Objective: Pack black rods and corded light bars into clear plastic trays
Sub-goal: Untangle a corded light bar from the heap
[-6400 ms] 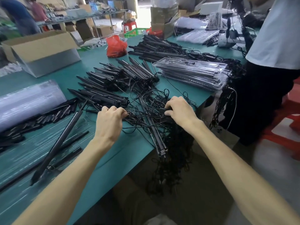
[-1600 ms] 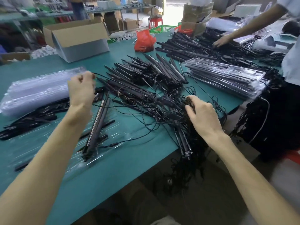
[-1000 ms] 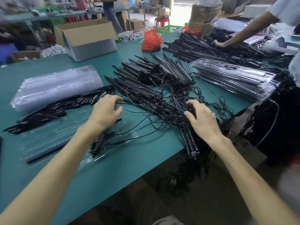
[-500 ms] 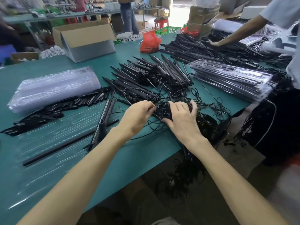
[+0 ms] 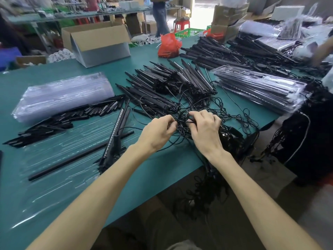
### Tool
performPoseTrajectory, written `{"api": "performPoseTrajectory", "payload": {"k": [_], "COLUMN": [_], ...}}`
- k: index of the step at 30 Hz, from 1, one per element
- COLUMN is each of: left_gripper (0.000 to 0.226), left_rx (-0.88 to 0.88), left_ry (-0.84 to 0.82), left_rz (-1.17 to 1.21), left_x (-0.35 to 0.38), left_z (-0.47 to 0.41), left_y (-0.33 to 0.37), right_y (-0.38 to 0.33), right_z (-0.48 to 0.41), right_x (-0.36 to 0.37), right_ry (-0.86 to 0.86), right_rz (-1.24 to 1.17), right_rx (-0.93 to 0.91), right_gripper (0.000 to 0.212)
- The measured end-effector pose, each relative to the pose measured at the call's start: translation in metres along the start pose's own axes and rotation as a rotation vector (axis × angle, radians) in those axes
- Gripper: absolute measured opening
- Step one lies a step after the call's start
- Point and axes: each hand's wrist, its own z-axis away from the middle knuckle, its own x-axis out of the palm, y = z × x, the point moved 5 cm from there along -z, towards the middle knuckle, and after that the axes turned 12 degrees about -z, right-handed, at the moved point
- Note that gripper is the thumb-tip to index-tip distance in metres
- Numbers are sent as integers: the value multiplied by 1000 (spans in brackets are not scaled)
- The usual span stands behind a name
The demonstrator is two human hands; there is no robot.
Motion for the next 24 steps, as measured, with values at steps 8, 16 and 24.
{"api": "performPoseTrajectory", "payload": {"k": [8, 16, 24], "left_gripper": [30, 25, 41], "left_rx": [-52, 42, -56], "left_ry": [22, -22, 88], "left_rz": [70, 200, 37], "left_x": [5, 7, -4], "left_z": [-1, -2, -1], "left_y": [-5, -3, -20], "right_y": [5, 1, 1], "right_z": [0, 2, 0], "right_x": [1, -9, -36], "right_ry": [-131, -94, 268], "right_rz": [-143, -290, -406], "right_rx": [-14, 22, 26], "right_gripper": [28, 28, 34]}}
